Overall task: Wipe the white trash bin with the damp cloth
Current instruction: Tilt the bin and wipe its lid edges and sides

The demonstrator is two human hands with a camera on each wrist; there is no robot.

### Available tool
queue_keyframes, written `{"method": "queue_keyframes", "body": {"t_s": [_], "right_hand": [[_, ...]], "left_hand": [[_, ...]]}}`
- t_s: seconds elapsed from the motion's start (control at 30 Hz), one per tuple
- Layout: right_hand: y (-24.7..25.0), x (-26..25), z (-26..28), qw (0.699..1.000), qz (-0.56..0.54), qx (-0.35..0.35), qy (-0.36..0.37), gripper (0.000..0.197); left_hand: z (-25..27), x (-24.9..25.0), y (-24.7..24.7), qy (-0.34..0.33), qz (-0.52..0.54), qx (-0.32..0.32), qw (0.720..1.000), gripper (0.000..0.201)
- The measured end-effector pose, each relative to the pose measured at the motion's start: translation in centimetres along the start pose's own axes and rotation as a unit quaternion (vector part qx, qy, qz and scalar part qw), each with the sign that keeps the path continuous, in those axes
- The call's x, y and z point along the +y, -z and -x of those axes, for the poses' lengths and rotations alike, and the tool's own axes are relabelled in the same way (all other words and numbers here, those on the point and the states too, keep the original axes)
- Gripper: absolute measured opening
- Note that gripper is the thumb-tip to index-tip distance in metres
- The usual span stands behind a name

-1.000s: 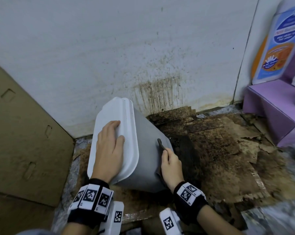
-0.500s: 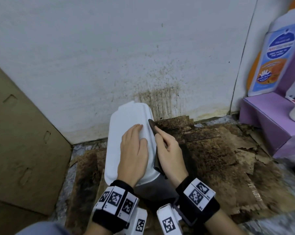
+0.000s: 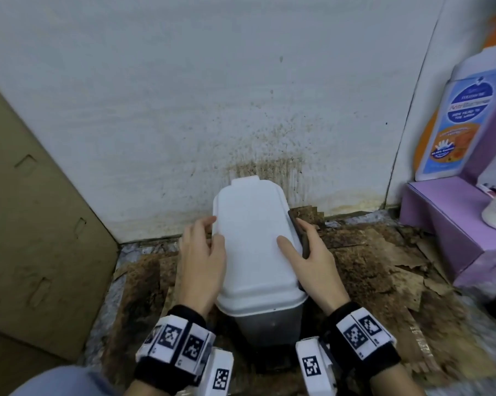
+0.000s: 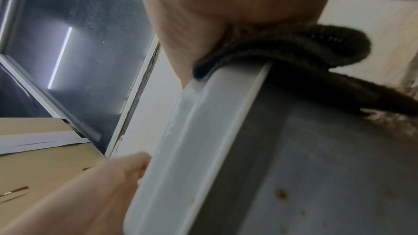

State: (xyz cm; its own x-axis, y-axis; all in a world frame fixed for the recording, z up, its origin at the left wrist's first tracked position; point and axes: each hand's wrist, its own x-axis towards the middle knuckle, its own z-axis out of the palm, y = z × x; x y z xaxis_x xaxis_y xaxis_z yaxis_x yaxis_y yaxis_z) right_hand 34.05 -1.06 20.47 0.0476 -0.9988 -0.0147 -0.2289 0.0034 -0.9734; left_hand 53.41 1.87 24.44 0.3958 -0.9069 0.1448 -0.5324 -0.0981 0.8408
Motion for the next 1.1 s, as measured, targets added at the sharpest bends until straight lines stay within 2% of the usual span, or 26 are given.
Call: {"method": "queue_keyframes", "body": {"t_s": [0.07,0.13,0.2,0.37,0.5,0.6,0.7,0.83,0.93,1.03,1.1], "right_hand": [[0.5,-0.1,0.1,1.000,0.011,-0.013,-0.003,0.079],[0.8,-0.3,0.1,0.999,0.025,-0.025,-0.003,0.086],[0.9,-0.5,0.1,0.998,0.043,-0.035,-0.010,0.095],[0.8,-0.6,0.1,0.996,0.075,-0.034,-0.030,0.110],[0.5,-0.8,0.2,0.993,0.103,-0.037,-0.033,0.113],[0.2,-1.1,0.5,0.994,0.100,-0.024,-0.040,0.114],[-0.4,-1.3,1.1,0.995,0.089,0.009,-0.042,0.110],[-2.5,-1.7,3.1,0.992,0.066,0.099,-0.046,0.104],[-4.3,-1.7,4.7,0.986,0.035,0.154,-0.057,0.104],[-5.0,-1.7,5.0,0.985,0.006,0.159,-0.062,0.102],[-4.7,-1.9,4.3,0.988,-0.002,0.140,-0.069,0.101]], "left_hand": [[0.6,-0.5,-0.1,0.036,-0.082,-0.016,0.996,0.034],[1.3,-0.8,-0.5,0.112,-0.074,-0.071,0.988,0.047],[1.9,-1.1,-0.9,0.150,-0.050,-0.102,0.982,0.060],[2.1,-1.9,-1.3,0.138,-0.024,-0.082,0.987,0.065],[1.7,-2.2,-1.3,0.140,-0.008,-0.082,0.987,0.077],[1.5,-2.2,-1.1,0.131,0.001,-0.090,0.987,0.067],[1.2,-2.3,-0.6,0.130,0.027,-0.108,0.985,0.062],[0.0,-2.7,0.7,0.108,0.037,-0.141,0.983,0.066],[-1.1,-2.4,1.4,0.082,0.025,-0.180,0.980,0.059],[-1.6,-2.2,1.3,0.073,0.004,-0.187,0.980,0.055],[-1.7,-2.4,0.8,0.067,-0.022,-0.163,0.984,0.059]]}}
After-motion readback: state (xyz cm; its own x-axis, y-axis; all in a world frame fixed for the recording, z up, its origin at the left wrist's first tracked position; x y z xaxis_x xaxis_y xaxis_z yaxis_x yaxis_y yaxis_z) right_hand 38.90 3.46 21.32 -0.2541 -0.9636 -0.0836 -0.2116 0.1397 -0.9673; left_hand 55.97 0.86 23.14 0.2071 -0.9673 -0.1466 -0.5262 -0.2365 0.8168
